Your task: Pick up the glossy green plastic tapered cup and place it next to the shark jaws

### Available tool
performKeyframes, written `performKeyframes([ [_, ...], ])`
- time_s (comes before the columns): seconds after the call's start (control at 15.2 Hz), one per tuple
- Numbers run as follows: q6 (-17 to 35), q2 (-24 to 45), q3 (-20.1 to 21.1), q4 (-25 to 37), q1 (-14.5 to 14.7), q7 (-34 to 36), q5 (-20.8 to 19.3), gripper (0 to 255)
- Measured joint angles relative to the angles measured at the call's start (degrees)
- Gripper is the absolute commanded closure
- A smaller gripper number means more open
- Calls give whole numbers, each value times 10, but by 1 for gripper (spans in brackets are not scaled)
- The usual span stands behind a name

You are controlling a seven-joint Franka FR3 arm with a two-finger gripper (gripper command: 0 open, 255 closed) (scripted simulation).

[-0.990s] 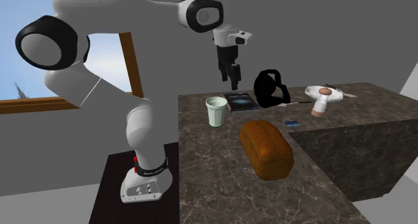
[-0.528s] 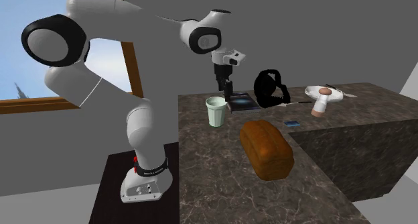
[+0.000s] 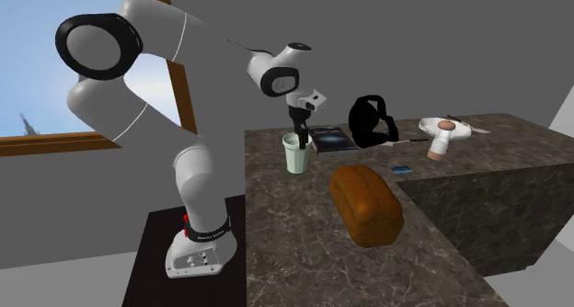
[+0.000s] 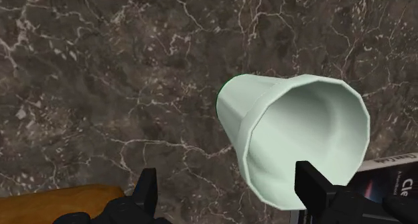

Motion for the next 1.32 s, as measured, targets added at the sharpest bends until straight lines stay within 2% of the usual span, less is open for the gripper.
performKeyframes([
  [0.2,57,44,23,-9,14,22,31,0],
  [0.59,120,84,36,-30,23,20,50,0],
  [1.06,137,98,40,-33,25,18,54,0],
  [1.12,137,98,40,-33,25,18,54,255],
  [1.32,137,98,40,-33,25,18,54,255],
])
